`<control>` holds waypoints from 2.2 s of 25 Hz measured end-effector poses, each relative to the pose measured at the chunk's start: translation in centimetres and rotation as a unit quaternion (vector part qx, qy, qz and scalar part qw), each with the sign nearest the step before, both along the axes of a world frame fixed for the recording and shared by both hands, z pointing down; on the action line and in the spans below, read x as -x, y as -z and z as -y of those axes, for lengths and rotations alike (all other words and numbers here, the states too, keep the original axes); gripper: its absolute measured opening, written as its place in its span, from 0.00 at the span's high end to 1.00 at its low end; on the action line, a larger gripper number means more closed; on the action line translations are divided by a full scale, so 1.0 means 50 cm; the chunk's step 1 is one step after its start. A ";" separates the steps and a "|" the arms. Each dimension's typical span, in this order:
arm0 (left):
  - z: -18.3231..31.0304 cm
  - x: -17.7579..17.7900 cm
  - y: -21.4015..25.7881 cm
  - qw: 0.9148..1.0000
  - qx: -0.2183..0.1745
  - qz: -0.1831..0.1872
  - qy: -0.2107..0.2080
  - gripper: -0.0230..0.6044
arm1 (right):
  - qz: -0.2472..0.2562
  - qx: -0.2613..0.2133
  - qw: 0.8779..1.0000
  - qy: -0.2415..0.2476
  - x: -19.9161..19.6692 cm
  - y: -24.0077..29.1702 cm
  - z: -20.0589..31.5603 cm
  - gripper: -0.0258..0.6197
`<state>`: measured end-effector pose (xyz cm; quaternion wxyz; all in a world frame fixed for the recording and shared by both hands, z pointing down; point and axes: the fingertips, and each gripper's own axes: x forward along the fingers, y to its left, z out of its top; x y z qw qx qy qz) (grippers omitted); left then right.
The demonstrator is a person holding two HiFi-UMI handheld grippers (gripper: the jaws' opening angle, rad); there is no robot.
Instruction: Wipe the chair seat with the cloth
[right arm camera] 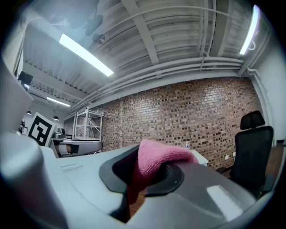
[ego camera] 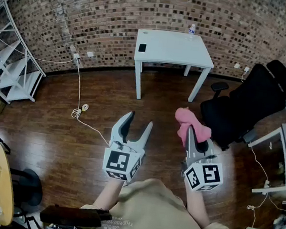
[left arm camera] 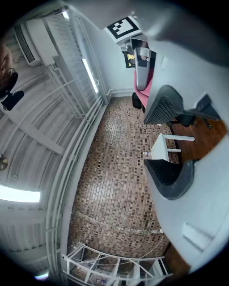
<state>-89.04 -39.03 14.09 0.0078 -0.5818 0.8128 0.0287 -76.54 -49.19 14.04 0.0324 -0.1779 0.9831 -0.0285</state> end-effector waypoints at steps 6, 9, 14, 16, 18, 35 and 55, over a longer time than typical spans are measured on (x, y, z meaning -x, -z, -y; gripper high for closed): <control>0.089 -0.096 -0.002 0.999 0.001 -0.001 -0.047 0.60 | 0.005 0.014 0.999 -0.043 -0.120 -0.009 0.063 0.93; 0.147 -0.158 0.002 0.997 0.002 0.002 -0.078 0.60 | 0.010 0.042 0.997 -0.069 -0.193 -0.019 0.113 0.93; 0.228 -0.275 -0.013 0.987 0.013 0.005 -0.157 0.60 | 0.014 0.058 0.986 -0.158 -0.341 -0.046 0.163 0.93; 0.264 -0.311 -0.017 0.982 0.016 0.005 -0.188 0.60 | 0.016 0.064 0.980 -0.189 -0.386 -0.054 0.185 0.93; 0.300 -0.348 -0.018 0.974 0.018 0.005 -0.224 0.60 | 0.018 0.068 0.972 -0.224 -0.429 -0.061 0.199 0.93; 0.403 -0.684 -0.090 0.798 0.042 -0.001 -0.601 0.61 | 0.015 0.088 0.796 -0.598 -0.720 -0.112 0.007 0.93; -0.283 -1.209 -0.081 0.494 0.025 -0.003 -0.869 0.61 | 0.032 0.036 0.512 -0.857 -1.010 -0.089 -0.817 0.93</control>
